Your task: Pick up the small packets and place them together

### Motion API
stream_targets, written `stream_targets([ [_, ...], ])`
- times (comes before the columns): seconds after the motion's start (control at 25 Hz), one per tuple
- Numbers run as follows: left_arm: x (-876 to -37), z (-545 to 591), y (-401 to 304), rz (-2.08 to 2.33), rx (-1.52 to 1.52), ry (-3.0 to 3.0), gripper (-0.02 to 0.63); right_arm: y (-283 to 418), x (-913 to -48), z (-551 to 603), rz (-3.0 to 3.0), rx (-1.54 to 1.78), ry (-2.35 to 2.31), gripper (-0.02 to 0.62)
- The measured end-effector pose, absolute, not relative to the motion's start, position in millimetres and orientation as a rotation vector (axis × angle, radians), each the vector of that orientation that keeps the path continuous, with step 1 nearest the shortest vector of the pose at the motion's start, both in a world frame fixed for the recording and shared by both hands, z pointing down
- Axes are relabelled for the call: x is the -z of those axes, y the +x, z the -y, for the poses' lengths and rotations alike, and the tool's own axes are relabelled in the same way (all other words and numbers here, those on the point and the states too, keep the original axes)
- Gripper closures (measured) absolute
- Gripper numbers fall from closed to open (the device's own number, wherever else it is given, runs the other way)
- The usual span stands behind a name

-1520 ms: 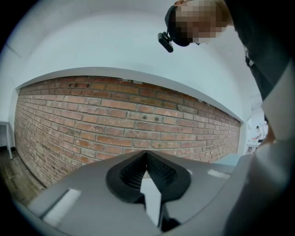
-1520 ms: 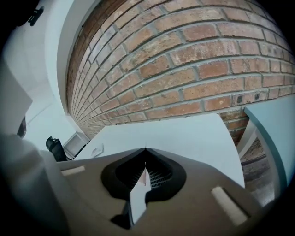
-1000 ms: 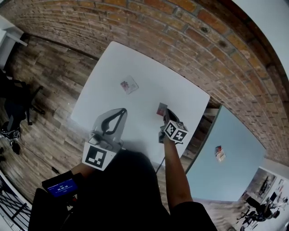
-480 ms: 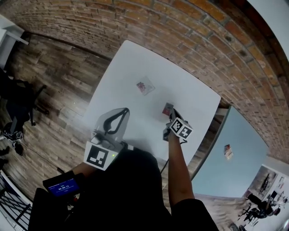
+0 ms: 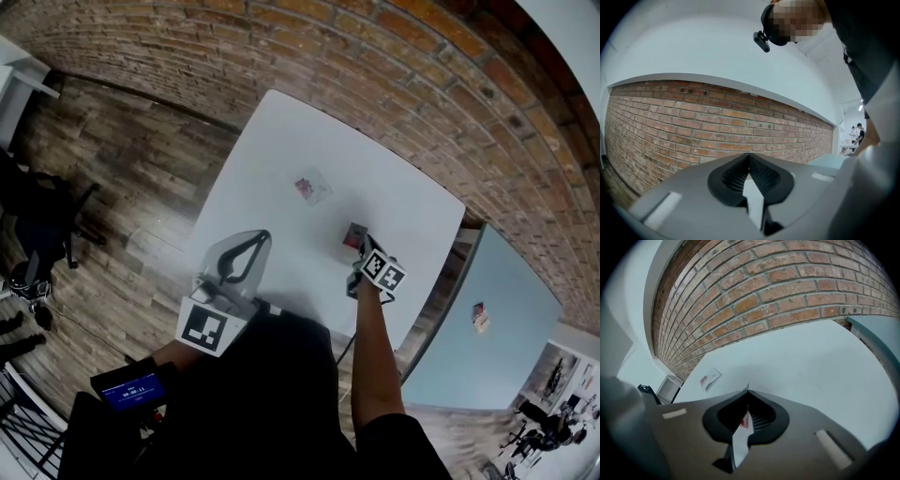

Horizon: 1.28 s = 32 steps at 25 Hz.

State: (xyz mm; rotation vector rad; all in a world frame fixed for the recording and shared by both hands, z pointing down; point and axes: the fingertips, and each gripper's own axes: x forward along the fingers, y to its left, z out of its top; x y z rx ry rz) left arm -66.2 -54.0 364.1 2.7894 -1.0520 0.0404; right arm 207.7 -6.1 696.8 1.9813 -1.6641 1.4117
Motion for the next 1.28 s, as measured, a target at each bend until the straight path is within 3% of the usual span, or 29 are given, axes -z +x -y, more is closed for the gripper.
stream_targets([
  [0.56, -374, 51, -67, 1.065, -0.081, 2.762, 0.606, 221, -719, -4, 1.580, -1.409, 1.998, 0.580],
  [1.0, -373, 50, -58, 1.062, -0.079, 2.758, 0.606, 217, -705, -4, 1.616, -1.340, 1.967, 0.477],
  [1.28, -371, 51, -55, 1.077, -0.051, 2.751, 0.606, 163, -676, 23, 1.810, -1.321, 1.872, 0.480],
])
